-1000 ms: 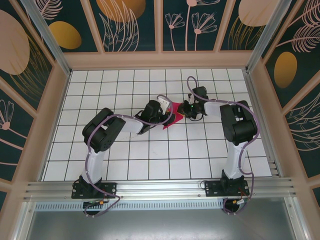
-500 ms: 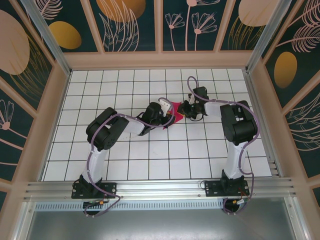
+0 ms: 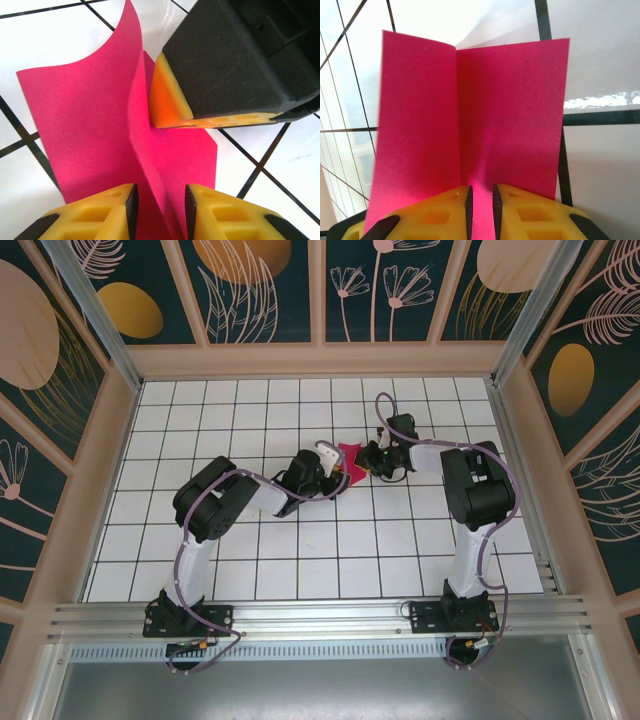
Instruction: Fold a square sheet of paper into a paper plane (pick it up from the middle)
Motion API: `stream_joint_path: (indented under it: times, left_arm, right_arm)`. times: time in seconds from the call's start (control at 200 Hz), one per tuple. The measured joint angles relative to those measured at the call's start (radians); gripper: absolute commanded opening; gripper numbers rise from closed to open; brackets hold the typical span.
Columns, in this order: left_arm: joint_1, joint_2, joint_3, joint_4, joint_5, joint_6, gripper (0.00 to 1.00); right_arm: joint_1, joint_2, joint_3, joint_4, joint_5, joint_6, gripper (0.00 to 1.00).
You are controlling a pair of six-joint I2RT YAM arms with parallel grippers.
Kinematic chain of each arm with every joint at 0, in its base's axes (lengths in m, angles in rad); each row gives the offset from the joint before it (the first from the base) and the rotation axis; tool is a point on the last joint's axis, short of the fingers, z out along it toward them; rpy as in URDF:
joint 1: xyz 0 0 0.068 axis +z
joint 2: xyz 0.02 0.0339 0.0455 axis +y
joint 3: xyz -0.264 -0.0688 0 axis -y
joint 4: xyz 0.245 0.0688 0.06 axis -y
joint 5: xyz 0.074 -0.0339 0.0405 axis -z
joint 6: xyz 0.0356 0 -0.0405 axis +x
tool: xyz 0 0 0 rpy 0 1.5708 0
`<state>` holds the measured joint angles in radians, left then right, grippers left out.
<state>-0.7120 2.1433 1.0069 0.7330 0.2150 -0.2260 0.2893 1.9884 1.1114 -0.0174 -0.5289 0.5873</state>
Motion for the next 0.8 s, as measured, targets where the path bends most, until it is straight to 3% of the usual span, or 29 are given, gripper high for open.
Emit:
stream_joint_path:
  times: [0.295,0.801]
  left_arm:
    - [-0.003,0.004,-0.006,0.018,-0.006,0.005,0.15]
    - [0.075,-0.013,0.064,-0.119,0.153,-0.151,0.16]
  right_arm:
    - [-0.003,-0.002,-0.009,0.012,-0.005,0.002,0.23]
    - [-0.01,-0.004,-0.021,0.031,-0.024,-0.013,0.23]
